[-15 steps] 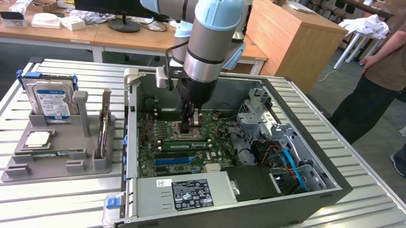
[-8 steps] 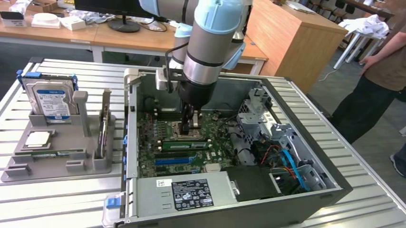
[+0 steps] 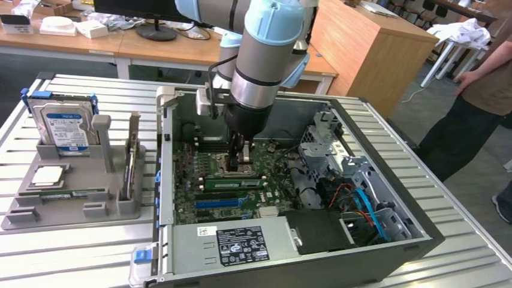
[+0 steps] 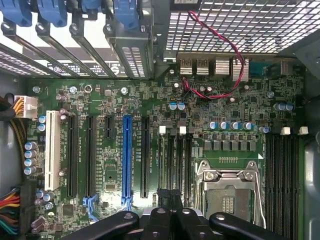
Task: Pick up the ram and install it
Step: 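Press down the ram until it locks into place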
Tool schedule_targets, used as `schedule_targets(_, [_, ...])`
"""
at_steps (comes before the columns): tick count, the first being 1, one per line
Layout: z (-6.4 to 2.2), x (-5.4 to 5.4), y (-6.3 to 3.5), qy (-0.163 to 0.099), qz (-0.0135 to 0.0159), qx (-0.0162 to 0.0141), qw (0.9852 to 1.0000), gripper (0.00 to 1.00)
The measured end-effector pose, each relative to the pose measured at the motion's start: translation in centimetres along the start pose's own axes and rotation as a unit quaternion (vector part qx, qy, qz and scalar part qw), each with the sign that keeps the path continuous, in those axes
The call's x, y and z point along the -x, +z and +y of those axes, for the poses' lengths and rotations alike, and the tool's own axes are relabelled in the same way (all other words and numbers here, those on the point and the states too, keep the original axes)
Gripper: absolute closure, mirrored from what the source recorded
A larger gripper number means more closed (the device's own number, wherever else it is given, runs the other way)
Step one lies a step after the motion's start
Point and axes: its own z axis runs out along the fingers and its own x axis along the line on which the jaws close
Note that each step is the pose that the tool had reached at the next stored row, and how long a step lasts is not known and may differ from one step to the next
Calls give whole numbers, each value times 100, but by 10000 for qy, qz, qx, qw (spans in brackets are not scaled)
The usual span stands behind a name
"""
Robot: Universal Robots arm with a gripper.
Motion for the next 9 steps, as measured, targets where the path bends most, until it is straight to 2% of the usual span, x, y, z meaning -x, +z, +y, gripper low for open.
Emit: schedule_targets(9, [6, -8, 7, 0, -2, -1, 10000, 90])
